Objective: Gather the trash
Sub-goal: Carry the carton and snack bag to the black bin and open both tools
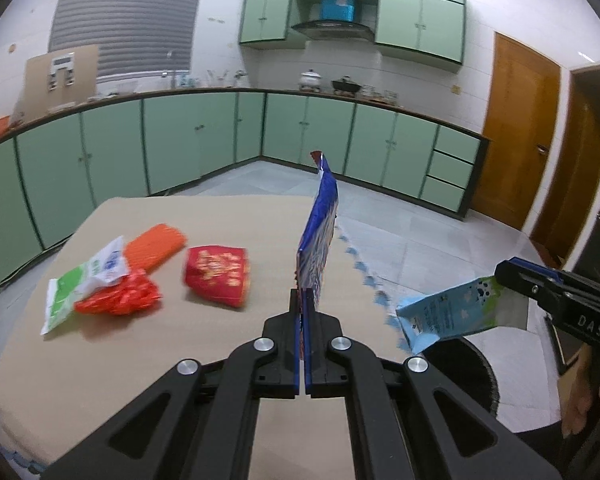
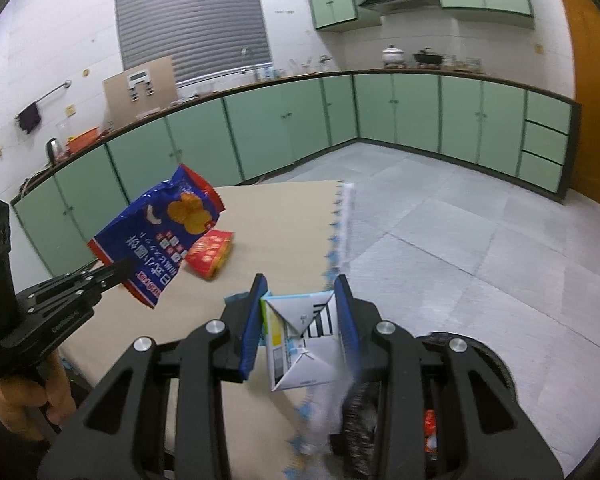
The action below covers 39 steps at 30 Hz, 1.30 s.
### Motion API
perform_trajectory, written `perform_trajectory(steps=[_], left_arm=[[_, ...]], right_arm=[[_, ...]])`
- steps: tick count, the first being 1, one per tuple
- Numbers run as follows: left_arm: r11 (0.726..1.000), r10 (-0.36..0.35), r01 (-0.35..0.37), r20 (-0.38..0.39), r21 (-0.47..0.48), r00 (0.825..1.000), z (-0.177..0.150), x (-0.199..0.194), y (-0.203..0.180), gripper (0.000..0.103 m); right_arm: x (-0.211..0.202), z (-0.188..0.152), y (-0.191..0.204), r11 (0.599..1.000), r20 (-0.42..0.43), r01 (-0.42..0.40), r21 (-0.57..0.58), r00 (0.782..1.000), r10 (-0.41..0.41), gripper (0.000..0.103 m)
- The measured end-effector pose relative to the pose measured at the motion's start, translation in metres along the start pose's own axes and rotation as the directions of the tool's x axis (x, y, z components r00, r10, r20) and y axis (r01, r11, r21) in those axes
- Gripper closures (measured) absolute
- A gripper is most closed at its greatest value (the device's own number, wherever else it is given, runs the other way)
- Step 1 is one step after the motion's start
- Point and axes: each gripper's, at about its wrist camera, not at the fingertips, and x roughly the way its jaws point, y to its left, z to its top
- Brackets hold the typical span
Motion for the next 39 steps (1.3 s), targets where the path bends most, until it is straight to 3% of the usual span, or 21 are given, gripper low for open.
perform_trajectory(steps=[11, 21, 33, 37, 39], left_arm=[[0.986, -0.136, 0.14, -0.044, 0.093, 0.99, 0.004, 0.029, -0.081, 0.102], [0.955, -0.231, 0.255, -0.159, 0.153, 0.96, -0.023, 0.068, -0.157, 0.102], [0.929, -0.233, 0.297, -0.275, 0.22, 0.933, -0.06, 0.115, -0.208, 0.1], [0.927, -0.217, 0.292, -0.301, 0.233, 0.929, -0.071, 0.131, -0.215, 0.083], [0.93, -0.21, 0.287, -0.31, 0.23, 0.927, -0.075, 0.137, -0.217, 0.083]], right_arm=[[-0.025, -0.027, -0.09, 0.981, -0.012, 0.167, 0.1, 0.986, -0.166, 0.07], [-0.03, -0.07, -0.155, 0.945, -0.065, 0.266, 0.191, 0.964, -0.258, 0.07], [-0.001, -0.104, -0.209, 0.9, -0.157, 0.323, 0.294, 0.945, -0.287, 0.067], [0.0, -0.113, -0.216, 0.886, -0.168, 0.337, 0.32, 0.94, -0.297, 0.064], [-0.002, -0.114, -0.217, 0.886, -0.166, 0.335, 0.321, 0.941, -0.295, 0.064]])
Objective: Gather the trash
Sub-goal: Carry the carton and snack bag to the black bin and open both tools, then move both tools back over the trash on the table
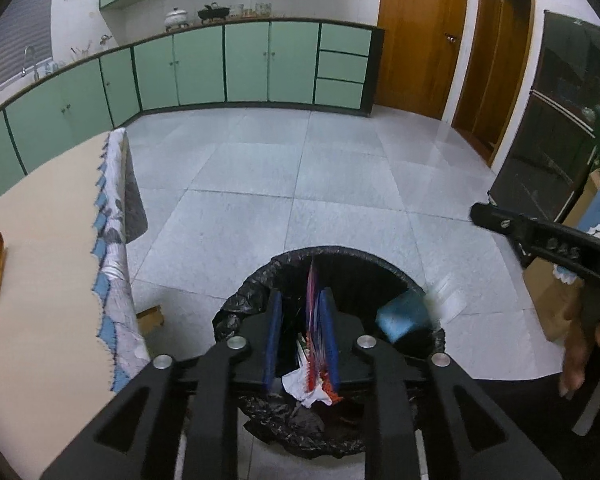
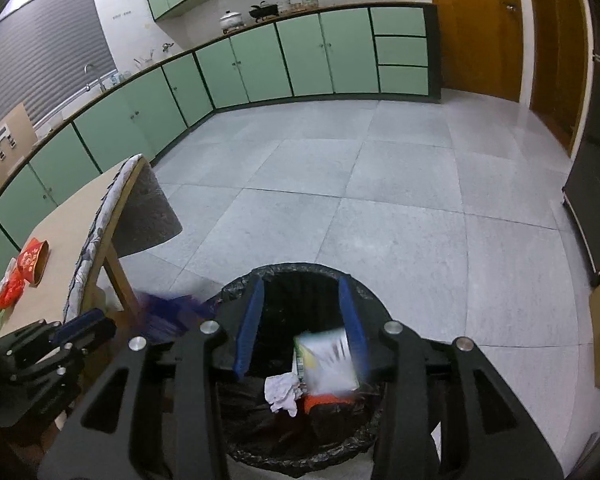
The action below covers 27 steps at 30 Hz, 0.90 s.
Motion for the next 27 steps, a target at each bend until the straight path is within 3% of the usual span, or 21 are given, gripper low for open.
perform_trajectory(steps=[12, 27], left_arm=[[0.999, 0.022, -0.022, 0.009, -0.03, 1.0, -0.003, -0.013, 0.009, 0.082], [0.987, 0.125, -0.111, 0.112, -0.117, 0.986, -0.001, -0.085, 0.06, 0.077]], right_arm=[[-0.018, 0.007, -0.003, 1.0, 0.026, -0.028, 0.01, 0.999, 0.028, 0.064], [-0.055, 0.004, 0.07, 0.991, 0.062, -0.06, -0.122, 0.996, 0.068, 0.064]])
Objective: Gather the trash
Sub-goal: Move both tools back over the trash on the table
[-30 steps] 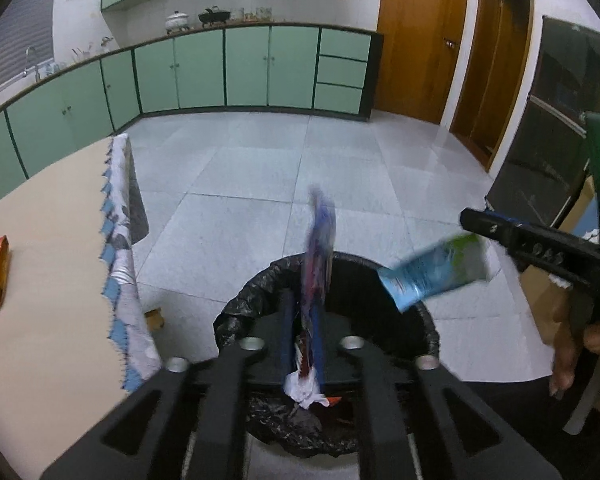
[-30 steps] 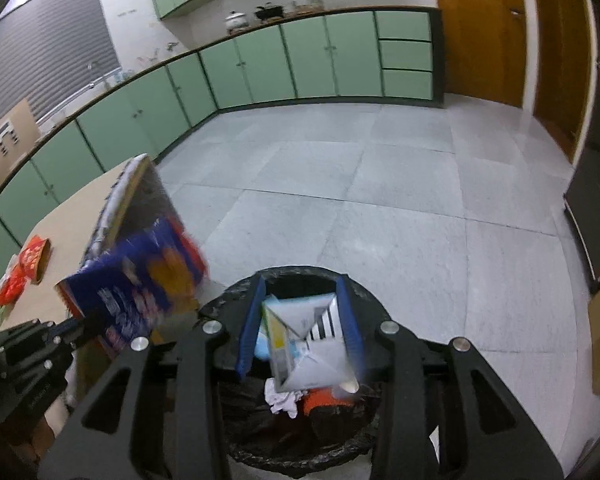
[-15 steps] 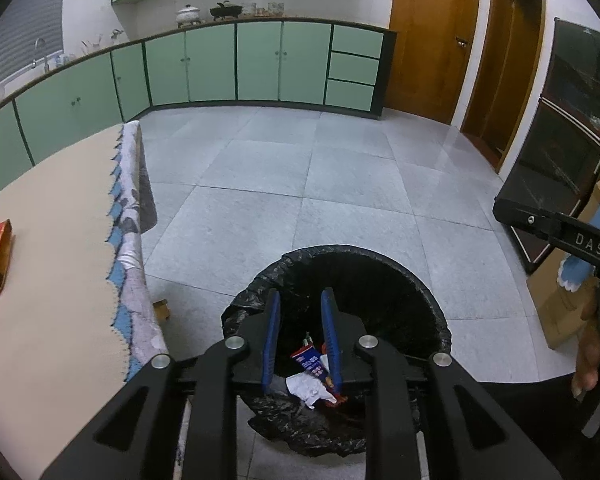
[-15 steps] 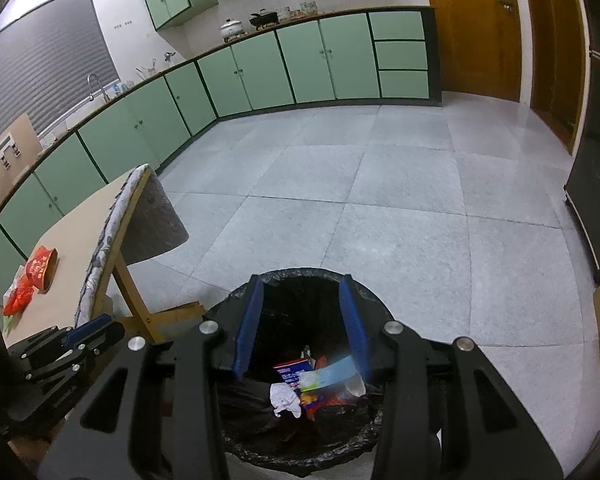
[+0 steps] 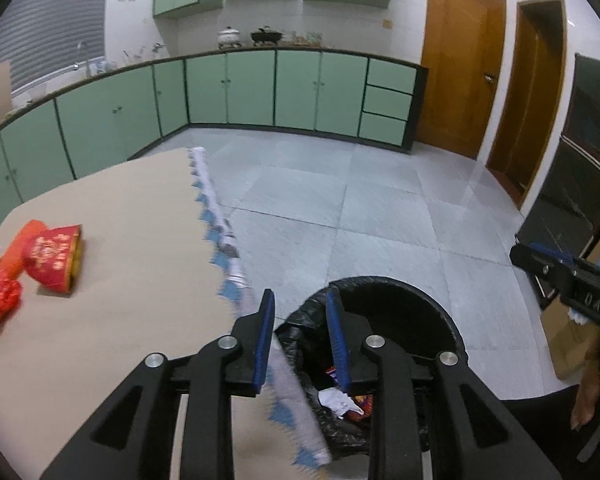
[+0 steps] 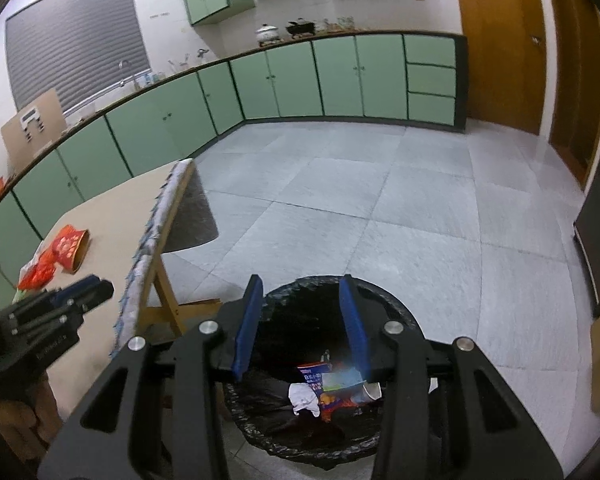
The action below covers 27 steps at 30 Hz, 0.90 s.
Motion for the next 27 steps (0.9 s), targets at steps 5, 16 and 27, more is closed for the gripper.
perform_trajectory(steps=[5, 16, 27], left_arm=[[0.999, 0.033, -0.032, 0.031, -0.026, 0.999, 0.001, -0.023, 0.021, 0.076], [0.966, 0.233, -0.222, 0.082, -0.129, 0.969, -0.024, -0.091, 0.124, 0.072], [0.89, 0.412, -0.382, 0.082, -0.25, 0.907, -0.058, -0.137, 0.241, 0.072]], right_arm=[[-0.004, 0.005, 0.034, 0.999, 0.004, -0.038, -0.033, 0.999, 0.038, 0.064], [0.001, 0.011, 0.132, 0.973, -0.014, -0.174, -0.149, 0.985, 0.174, 0.06], [0.025, 0.014, 0.254, 0.919, -0.057, -0.31, -0.245, 0.95, 0.305, 0.051]])
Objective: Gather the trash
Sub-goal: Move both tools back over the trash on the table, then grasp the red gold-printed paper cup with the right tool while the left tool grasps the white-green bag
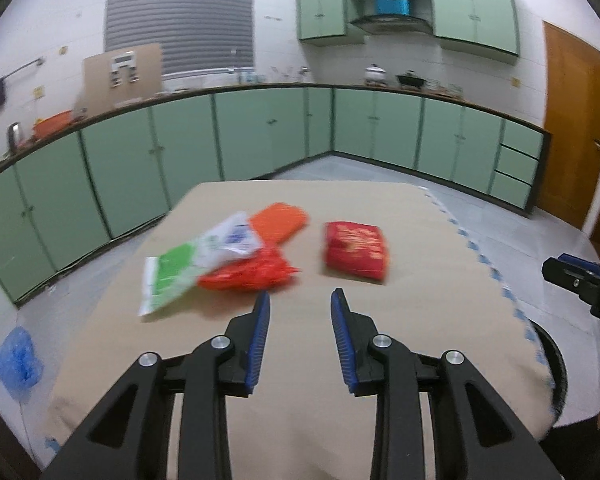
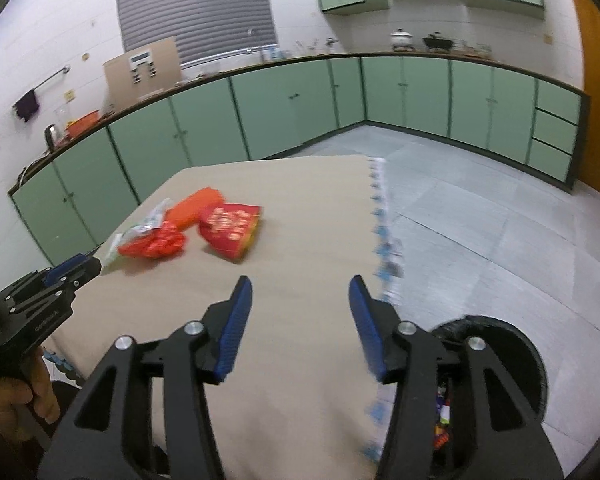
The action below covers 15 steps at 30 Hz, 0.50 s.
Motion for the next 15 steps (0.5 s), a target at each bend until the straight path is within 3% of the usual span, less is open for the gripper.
perform_trajectory(steps=[10, 15], left_arm=[[0.998, 0.04, -0.04, 0.002, -0.041, 0.999, -0.007, 0.017, 0.053, 0.071], [0.998, 0.043, -0.043, 0.0, -0.046, 0.999, -0.005, 0.035, 0.072, 0.071]], right_arm=[[0.051, 0.016, 0.068, 0.999, -0.02, -0.045, -0.021, 0.999, 0.045, 0.05], [0.077, 0.022, 0.083, 1.0, -0.029, -0.029, -0.005, 0.999, 0.029, 0.041]])
